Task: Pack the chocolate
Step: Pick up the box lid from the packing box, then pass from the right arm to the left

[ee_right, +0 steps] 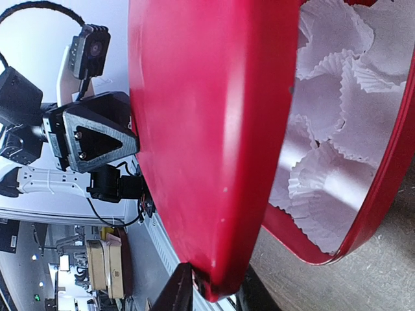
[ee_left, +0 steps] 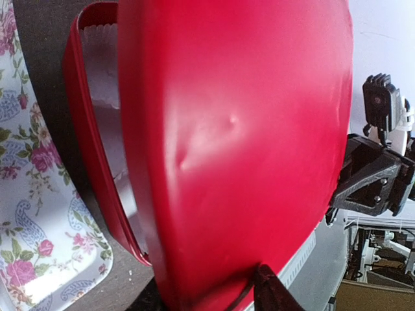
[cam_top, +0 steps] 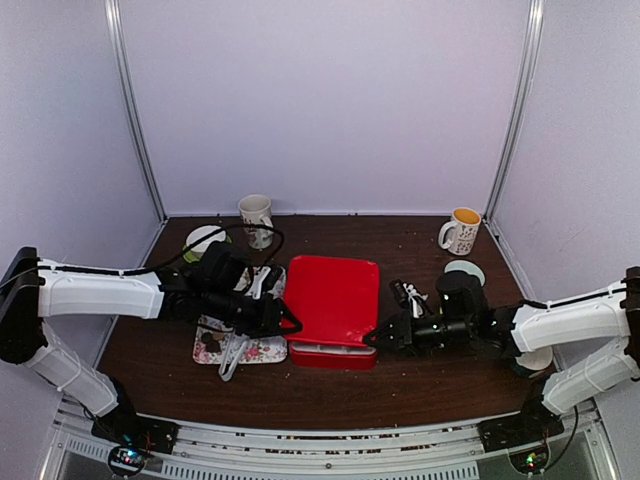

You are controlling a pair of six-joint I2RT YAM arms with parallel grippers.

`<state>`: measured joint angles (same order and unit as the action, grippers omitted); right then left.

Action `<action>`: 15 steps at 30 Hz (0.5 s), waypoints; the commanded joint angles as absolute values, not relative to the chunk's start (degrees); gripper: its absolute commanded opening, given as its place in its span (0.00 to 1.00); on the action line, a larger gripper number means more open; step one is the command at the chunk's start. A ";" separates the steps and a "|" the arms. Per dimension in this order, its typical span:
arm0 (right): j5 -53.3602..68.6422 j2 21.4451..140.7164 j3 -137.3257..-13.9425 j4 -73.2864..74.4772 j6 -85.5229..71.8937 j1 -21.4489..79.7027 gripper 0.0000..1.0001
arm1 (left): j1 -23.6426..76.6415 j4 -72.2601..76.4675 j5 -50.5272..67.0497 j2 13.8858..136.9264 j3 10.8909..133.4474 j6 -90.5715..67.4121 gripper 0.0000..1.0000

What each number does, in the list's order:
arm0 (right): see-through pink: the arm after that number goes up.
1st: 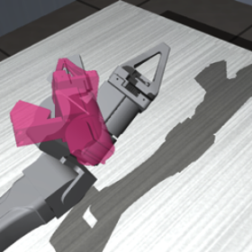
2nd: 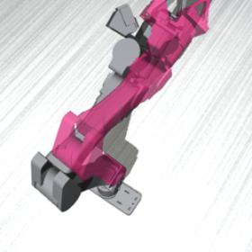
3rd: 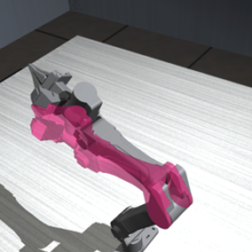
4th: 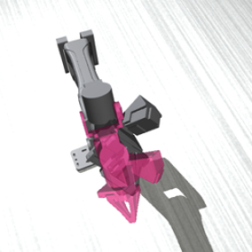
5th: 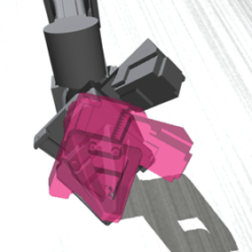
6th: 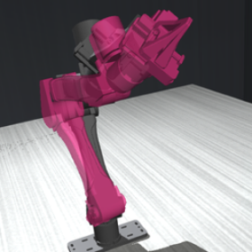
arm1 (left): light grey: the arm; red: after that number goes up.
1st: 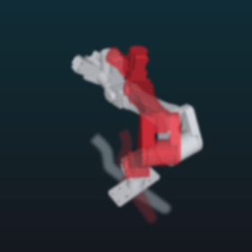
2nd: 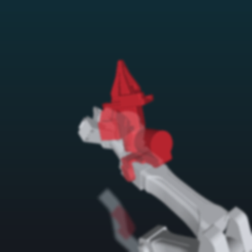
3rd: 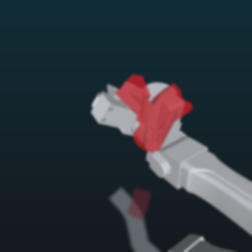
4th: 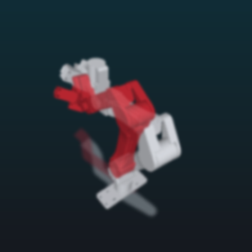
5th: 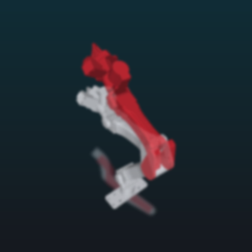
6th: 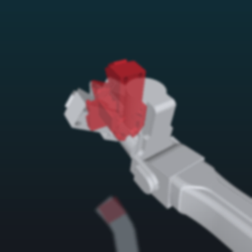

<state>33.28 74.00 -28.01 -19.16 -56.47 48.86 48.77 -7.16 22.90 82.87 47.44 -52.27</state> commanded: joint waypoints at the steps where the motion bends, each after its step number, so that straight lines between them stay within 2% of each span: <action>1: 33.64 75.37 -30.49 -26.62 -55.52 48.81 0.24 | 49.31 2.28 24.91 82.15 47.33 -53.39 0.40; 7: 33.97 78.96 -29.71 -33.32 -56.33 47.04 0.25 | 48.44 4.29 26.58 80.24 47.11 -53.37 0.38; 9: 33.99 79.91 -30.11 -33.70 -56.26 46.24 0.25 | 47.94 5.88 27.92 79.84 46.87 -53.75 0.34; 12: 34.95 81.38 -30.94 -33.76 -56.07 45.09 0.26 | 47.58 8.18 30.16 79.62 47.16 -54.46 0.19; 15: 34.89 82.09 -31.58 -33.67 -55.56 44.22 0.27 | 47.55 8.79 32.44 79.74 48.50 -54.02 0.14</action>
